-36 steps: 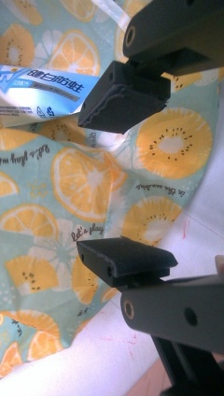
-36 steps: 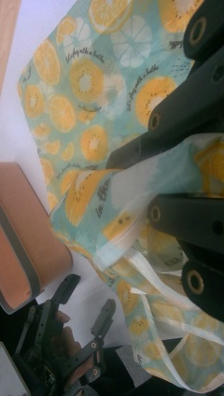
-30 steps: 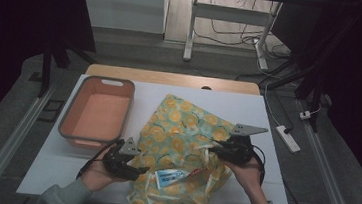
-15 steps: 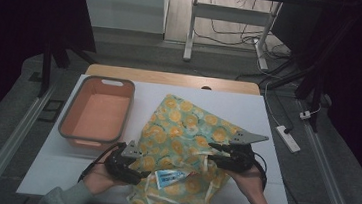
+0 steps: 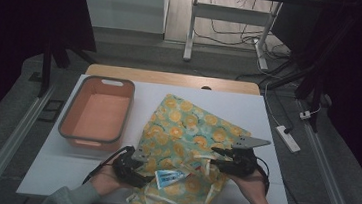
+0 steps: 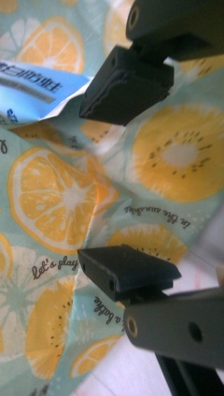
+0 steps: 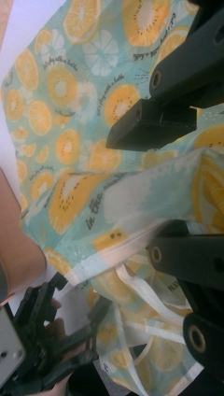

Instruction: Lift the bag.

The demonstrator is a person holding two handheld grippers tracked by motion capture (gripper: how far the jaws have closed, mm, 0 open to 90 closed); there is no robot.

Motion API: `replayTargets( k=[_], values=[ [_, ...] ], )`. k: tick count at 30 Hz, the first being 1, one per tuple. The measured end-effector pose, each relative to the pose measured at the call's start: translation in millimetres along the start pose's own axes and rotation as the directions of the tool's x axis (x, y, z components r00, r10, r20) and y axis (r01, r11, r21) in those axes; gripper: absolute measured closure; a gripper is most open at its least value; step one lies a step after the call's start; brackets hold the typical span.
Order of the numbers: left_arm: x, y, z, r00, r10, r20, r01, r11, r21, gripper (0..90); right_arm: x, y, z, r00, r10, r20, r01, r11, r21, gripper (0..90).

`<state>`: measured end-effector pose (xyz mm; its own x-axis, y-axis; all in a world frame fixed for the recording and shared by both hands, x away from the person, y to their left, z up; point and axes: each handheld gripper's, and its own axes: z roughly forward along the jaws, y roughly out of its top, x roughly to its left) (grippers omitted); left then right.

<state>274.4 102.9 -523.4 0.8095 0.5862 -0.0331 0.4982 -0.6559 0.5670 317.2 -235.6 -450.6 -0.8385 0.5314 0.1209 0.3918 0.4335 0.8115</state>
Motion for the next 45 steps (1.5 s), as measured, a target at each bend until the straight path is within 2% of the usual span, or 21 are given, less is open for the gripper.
replayTargets(
  k=[1, 4, 10, 12, 14, 17, 19, 21, 25, 27, 29, 31, 33, 36, 37, 38, 40, 41, 42, 43, 45],
  values=[
    [-0.5, 1.4, 3.7, 0.9999, 0.012, -0.008, -0.012, 0.9999, 0.012, 32.7, 0.3, -0.4, 0.0, 1.0, 0.0, 0.001, 0.0, 1.0, 0.003, 58.1],
    [0.4, 2.9, 7.3, 0.9997, 0.015, 0.017, -0.015, 0.9999, 0.001, 42.7, 2.4, -1.2, -0.9, 1.0, 0.002, -0.001, -0.002, 1.0, 0.005, 57.3],
    [-2.0, 1.3, 5.4, 0.9994, 0.033, 0.006, -0.033, 0.9994, -0.011, 80.4, 7.5, -4.6, -12.4, 0.9999, 0.003, 0.011, -0.003, 1.0, 0.001, 54.9],
    [-0.4, 0.6, 5.4, 0.9996, 0.028, 0.008, -0.028, 0.9995, -0.015, 87.6, 10.3, -6.4, -17.9, 0.9999, 0.013, 0.011, -0.013, 1.0, -0.008, 52.2],
    [-0.5, 0.3, 5.2, 0.9996, 0.029, 0.007, -0.029, 0.9995, -0.016, 89.2, 15.0, -8.1, -23.5, 0.9997, 0.024, -0.001, -0.024, 1.0, -0.004, 47.3],
    [-1.9, -0.8, 2.0, 0.9994, 0.035, -0.008, -0.035, 0.9992, -0.02, 89.6, 24.6, -11.2, -31.0, 0.9998, 0.017, -0.011, -0.017, 0.999, 0.042, 36.4],
    [-0.9, -2.2, -4.5, 0.9997, 0.026, -0.002, -0.026, 0.9987, -0.043, 89.6, 30.7, -14.5, -36.7, 0.9989, 0.028, -0.038, -0.025, 0.997, 0.077, 28.1],
    [1.2, -4.0, -13.3, 0.9999, 0.004, 0.011, -0.003, 0.9967, -0.081, 89.6, 37.7, -19.8, -44.0, 0.9984, 0.026, -0.051, -0.022, 0.996, 0.085, 21.6],
    [4.5, -7.8, -30.0, 0.9988, -0.024, 0.043, 0.03, 0.9893, -0.143, 89.6, 54.5, -31.0, -55.7, 0.9995, 0.032, -0.001, -0.032, 0.995, 0.094, 16.2],
    [5.6, -9.3, -36.9, 0.9978, -0.036, 0.056, 0.045, 0.9849, -0.167, 89.6, 62.8, -38.3, -52.9, 0.9977, 0.058, 0.035, -0.062, 0.992, 0.111, 16.2],
    [5.5, -11.5, -43.1, 0.9963, -0.048, 0.072, 0.06, 0.9804, -0.188, 89.6, 70.5, -46.3, -43.3, 0.9951, 0.072, 0.068, -0.082, 0.983, 0.161, 16.4],
    [4.5, -14.2, -48.7, 0.9948, -0.054, 0.086, 0.071, 0.9763, -0.205, 89.6, 75.8, -53.1, -32.3, 0.9925, 0.094, 0.078, -0.107, 0.976, 0.191, 21.2],
    [3.4, -17.1, -53.0, 0.9934, -0.055, 0.1, 0.075, 0.9747, -0.211, 89.6, 79.7, -59.6, -20.7, 0.9907, 0.122, 0.061, -0.132, 0.97, 0.205, 33.4],
    [1.5, -23.1, -59.7, 0.9909, -0.063, 0.119, 0.089, 0.9699, -0.227, 89.7, 82.1, -66.4, -4.8, 0.9932, 0.103, 0.055, -0.114, 0.958, 0.263, 59.9],
    [1.7, -24.6, -61.8, 0.9901, -0.067, 0.124, 0.094, 0.9683, -0.231, 89.6, 81.4, -71.4, 3.1, 0.9942, 0.095, 0.051, -0.106, 0.946, 0.307, 78.0],
    [2.4, -26.8, -65.1, 0.9891, -0.072, 0.128, 0.101, 0.9652, -0.241, 89.7, 81.3, -72.8, 4.7, 0.9952, 0.084, 0.051, -0.096, 0.943, 0.319, 84.0],
    [3.3, -28.0, -67.1, 0.9879, -0.073, 0.137, 0.105, 0.9635, -0.246, 89.6, 81.2, -73.7, 5.1, 0.9965, 0.073, 0.04, -0.082, 0.941, 0.328, 87.1],
    [4.2, -29.0, -69.4, 0.9858, -0.075, 0.15, 0.111, 0.9615, -0.251, 89.7, 81.2, -71.0, 0.1, 0.9972, 0.074, 0.013, -0.074, 0.945, 0.318, 88.9],
    [4.9, -29.9, -72.2, 0.9838, -0.078, 0.161, 0.118, 0.9585, -0.26, 89.7, 81.2, -71.0, 0.1, 0.9972, 0.074, 0.013, -0.074, 0.945, 0.318, 88.9],
    [5.5, -30.8, -76.6, 0.9813, -0.082, 0.174, 0.128, 0.9531, -0.274, 89.7, 83.8, -62.0, -12.6, 0.9988, 0.049, -0.006, -0.045, 0.963, 0.264, 89.3],
    [6.4, -31.7, -83.4, 0.9789, -0.085, 0.186, 0.139, 0.9442, -0.299, 89.7, 85.3, -53.0, -25.2, 0.9996, 0.027, -0.002, -0.026, 0.978, 0.208, 89.5]
  ],
)
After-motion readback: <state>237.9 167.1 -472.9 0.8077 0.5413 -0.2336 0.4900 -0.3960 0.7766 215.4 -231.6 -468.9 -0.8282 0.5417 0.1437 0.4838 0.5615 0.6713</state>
